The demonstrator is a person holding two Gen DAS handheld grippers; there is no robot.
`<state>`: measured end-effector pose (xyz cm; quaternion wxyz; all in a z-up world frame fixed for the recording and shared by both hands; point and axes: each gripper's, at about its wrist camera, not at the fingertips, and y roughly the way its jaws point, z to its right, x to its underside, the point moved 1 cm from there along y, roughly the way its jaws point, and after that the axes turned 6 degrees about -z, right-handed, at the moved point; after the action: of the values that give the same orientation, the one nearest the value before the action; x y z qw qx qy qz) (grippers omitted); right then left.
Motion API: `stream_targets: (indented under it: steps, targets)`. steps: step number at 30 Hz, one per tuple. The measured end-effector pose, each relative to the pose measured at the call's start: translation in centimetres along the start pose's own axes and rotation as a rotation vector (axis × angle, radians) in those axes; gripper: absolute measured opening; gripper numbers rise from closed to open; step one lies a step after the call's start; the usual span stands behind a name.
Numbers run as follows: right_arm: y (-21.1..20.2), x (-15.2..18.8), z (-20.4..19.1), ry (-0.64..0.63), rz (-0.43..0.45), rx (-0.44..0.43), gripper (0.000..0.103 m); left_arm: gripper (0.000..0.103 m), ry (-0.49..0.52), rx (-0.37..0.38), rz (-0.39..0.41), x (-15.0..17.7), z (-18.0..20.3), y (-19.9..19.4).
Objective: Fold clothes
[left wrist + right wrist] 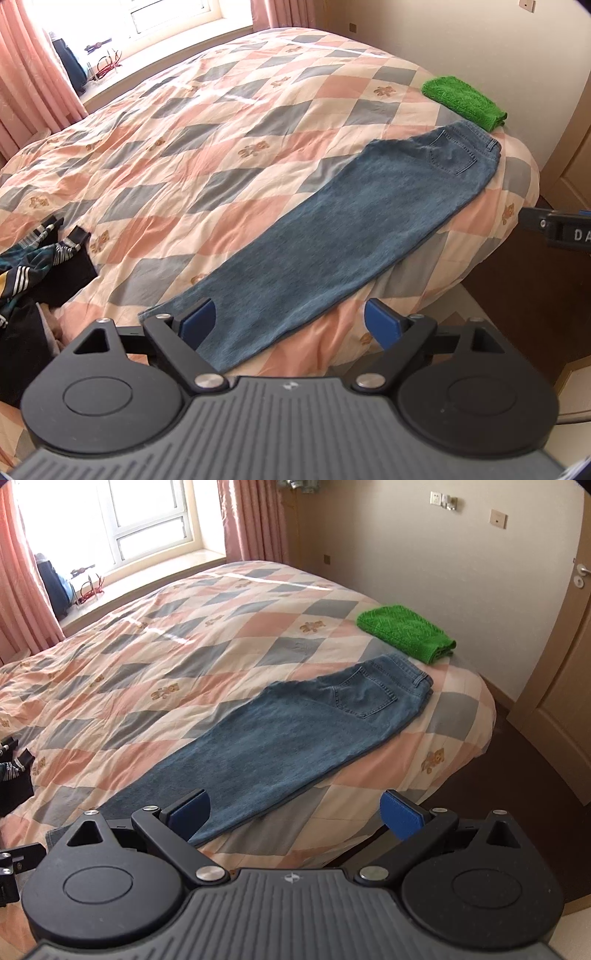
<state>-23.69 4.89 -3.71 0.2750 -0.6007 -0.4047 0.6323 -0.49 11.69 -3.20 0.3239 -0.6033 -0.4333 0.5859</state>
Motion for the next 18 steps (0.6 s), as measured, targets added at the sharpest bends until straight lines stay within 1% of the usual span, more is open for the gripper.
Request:
stream_targets:
  steps: [4,7,11,15,18]
  targets:
    - [0.6,-1.0,0.7,-0.028,-0.004,-0.003,0.101,0.088,-0.005,0.002,0.02,-1.0,1.3,0.3]
    - [0.8,-1.7,1.1,-0.056,0.01,-0.002,0.101,0.089,-0.02,0.008,0.029,-1.4,1.9,0.7]
    - [0.9,-2.5,1.4,-0.077,0.019,0.004,0.101,0.089,-0.034,0.0,0.007,-1.8,2.2,1.6]
    - [1.0,-2.9,1.5,-0.067,0.019,0.005,0.101,0.089,-0.03,0.029,0.006,-2.0,1.4,2.1]
    - [1.1,-2.7,1.1,-0.05,0.025,0.009,0.101,0.089,-0.026,0.055,0.0,-2.3,-0.5,3.1]
